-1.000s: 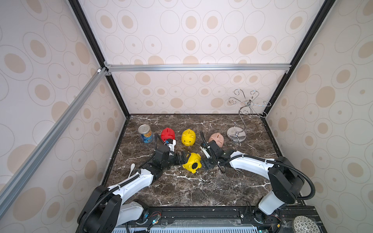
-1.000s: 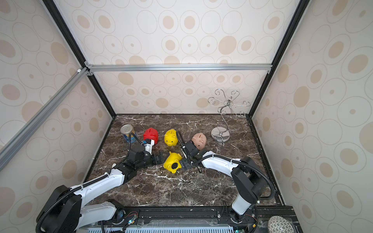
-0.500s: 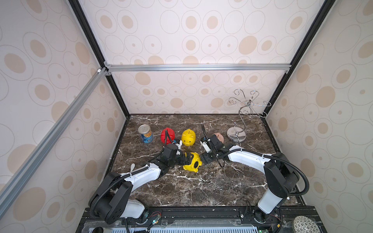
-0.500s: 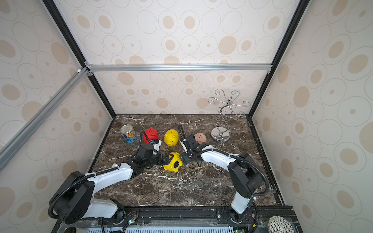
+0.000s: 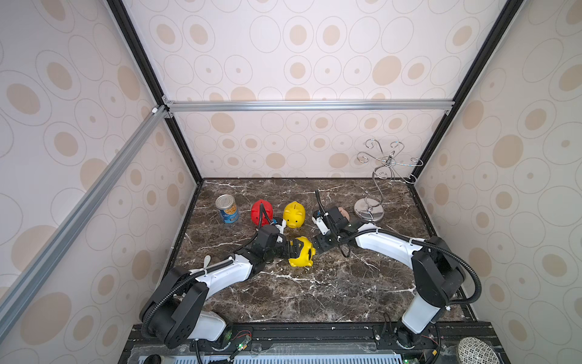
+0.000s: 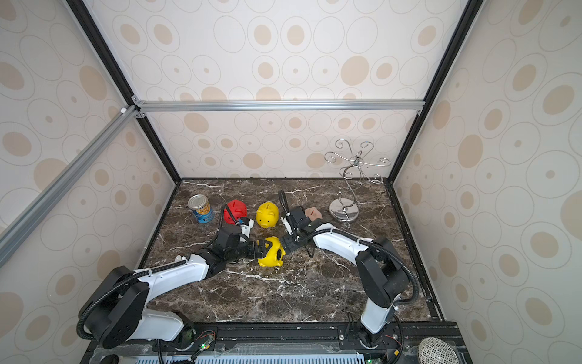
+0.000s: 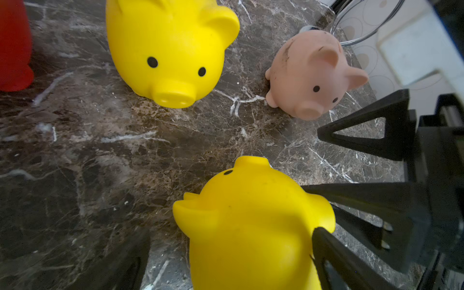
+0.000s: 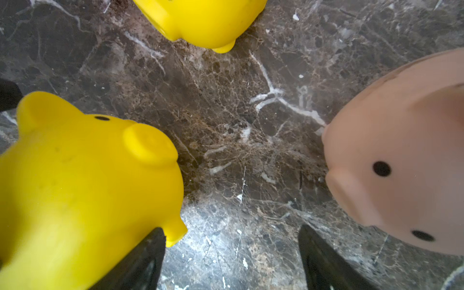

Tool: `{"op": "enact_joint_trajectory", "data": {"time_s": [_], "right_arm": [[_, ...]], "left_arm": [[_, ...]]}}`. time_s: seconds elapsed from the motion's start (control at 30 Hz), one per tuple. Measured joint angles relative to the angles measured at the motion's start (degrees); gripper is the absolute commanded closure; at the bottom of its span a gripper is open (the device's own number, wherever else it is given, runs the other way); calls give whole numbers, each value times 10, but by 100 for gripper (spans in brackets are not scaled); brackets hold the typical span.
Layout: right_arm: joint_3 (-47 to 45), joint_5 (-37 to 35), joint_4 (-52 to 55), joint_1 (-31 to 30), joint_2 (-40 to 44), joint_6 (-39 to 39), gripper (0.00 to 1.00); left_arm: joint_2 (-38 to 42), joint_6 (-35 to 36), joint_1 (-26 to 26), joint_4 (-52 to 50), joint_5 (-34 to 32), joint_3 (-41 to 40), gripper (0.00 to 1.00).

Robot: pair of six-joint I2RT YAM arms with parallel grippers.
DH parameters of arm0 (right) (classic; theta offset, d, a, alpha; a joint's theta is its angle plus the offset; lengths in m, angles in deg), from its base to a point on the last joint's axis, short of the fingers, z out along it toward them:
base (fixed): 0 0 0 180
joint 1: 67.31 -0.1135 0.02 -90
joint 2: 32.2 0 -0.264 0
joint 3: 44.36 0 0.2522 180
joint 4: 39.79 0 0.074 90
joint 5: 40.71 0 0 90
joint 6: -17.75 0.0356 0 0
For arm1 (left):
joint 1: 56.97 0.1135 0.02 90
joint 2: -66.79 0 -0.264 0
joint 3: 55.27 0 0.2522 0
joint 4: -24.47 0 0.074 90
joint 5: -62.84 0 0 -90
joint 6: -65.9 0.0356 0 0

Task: Open piggy banks
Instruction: Adjust the piggy bank at the center of the board.

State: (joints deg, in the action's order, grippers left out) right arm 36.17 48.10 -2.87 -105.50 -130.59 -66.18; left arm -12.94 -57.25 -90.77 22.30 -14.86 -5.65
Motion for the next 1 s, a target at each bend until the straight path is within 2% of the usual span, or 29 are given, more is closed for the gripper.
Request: {"op": "enact_joint_trajectory", "data": {"time_s": [0.57, 1.0], "right_arm": [[12, 7, 13, 0, 0, 6, 17], [14, 15, 17, 0, 0, 10, 17]], "left_arm": [[4, 17, -4, -26, 14, 37, 0], [-33, 49, -14, -23, 15, 37, 1]]}}
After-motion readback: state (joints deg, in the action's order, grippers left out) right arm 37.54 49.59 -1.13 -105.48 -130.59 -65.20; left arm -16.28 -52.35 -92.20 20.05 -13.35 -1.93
